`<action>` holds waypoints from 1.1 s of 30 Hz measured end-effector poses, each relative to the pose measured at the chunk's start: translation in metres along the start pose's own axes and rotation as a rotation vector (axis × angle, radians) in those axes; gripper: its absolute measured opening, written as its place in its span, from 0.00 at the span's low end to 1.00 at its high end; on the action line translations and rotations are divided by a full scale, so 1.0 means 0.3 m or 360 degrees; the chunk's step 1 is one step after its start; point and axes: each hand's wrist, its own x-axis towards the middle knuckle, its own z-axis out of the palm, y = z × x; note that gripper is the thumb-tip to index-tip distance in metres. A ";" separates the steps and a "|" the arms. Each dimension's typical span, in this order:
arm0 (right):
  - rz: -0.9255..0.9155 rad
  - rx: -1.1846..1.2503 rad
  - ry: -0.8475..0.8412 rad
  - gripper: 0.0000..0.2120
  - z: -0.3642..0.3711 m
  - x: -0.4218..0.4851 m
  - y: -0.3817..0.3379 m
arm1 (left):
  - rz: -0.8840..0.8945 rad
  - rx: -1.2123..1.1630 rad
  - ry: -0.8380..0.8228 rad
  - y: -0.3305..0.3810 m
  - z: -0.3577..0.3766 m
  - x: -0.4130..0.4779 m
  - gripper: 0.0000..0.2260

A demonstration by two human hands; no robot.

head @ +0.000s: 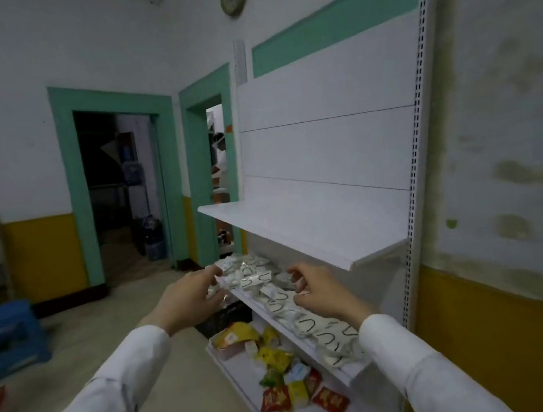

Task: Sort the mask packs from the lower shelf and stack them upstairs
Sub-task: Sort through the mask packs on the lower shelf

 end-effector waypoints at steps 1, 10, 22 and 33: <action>0.0006 0.0002 -0.0008 0.25 0.010 0.035 0.003 | -0.0004 0.0010 -0.0017 -0.015 0.006 0.027 0.16; -0.0015 -0.0049 0.0003 0.21 0.095 0.506 0.081 | 0.0050 -0.0055 -0.0047 -0.268 0.085 0.425 0.17; 0.0094 -0.0188 0.0104 0.20 0.163 1.085 0.294 | 0.0104 -0.0118 -0.0077 -0.530 0.300 0.986 0.18; 0.0098 -0.0597 -0.0089 0.30 0.158 1.645 0.595 | 0.0267 -0.0348 -0.0140 -0.675 0.568 1.670 0.16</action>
